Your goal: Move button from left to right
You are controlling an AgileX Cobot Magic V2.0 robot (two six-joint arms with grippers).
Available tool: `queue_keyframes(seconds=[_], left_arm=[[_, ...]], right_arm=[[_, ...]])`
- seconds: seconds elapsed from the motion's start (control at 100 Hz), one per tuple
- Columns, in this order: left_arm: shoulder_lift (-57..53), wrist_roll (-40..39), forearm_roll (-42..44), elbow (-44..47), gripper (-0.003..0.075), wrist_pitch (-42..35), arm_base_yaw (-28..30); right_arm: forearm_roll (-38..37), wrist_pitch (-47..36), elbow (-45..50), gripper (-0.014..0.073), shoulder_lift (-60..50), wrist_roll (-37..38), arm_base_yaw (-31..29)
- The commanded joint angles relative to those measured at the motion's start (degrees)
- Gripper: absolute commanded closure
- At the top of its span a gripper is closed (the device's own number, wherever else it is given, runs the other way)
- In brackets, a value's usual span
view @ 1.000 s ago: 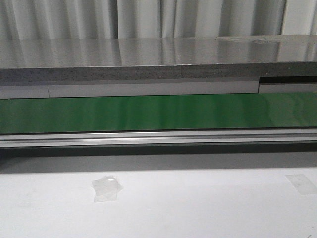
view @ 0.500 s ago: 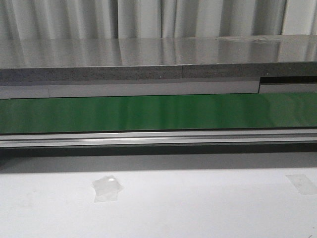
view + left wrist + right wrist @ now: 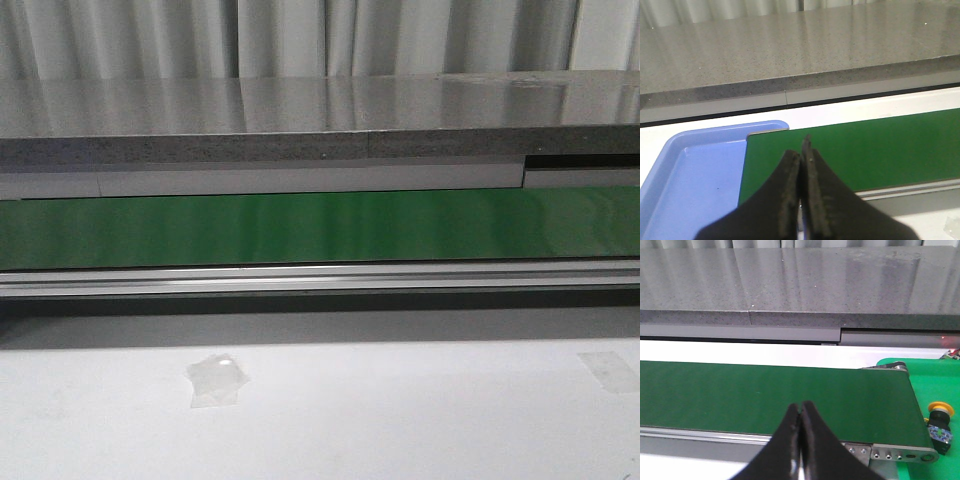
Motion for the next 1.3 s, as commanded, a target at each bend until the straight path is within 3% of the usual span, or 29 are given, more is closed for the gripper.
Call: queue_keyframes(seconds=[0.0,0.34,0.48,0.61,0.75,0.97,1.29], left_arm=[[0.3,-0.3,-1.5,-1.5,0.0740,-3.9,-0.3],[0.3,-0.3,-1.5,-1.5,0.0740,-3.9,-0.3],[0.3,-0.3,-1.5,-1.5,0.0740,-3.9,-0.3],[0.3,-0.3,-1.5,-1.5,0.0740,-3.9,-0.3],[0.3,-0.3,-1.5,-1.5,0.0740,-3.9,-0.3],[0.3,-0.3,-1.5,-1.5,0.0740,-3.9,-0.3],[0.3,-0.3,-1.5,-1.5,0.0740,-3.9,-0.3]], right_arm=[[0.6,-3.9,-1.4,0.0662,0.2,-0.1,-0.1],[-1.9,-4.2,-1.4,0.0662,0.0,0.5,-0.1],[-11.7,-7.3,0.7,0.0662,-2.3,10.3,-0.1],[-16.4,-13.0,5.9,0.0662,-6.5,18.3,-0.1],[-16.4,-18.3,12.9,0.0662,-11.9,18.6,-0.1],[-16.4,-20.0,21.1,0.0662,-19.4,18.6,0.0],[-16.4,-19.2,24.2,0.0662,-23.0,18.6,0.0]])
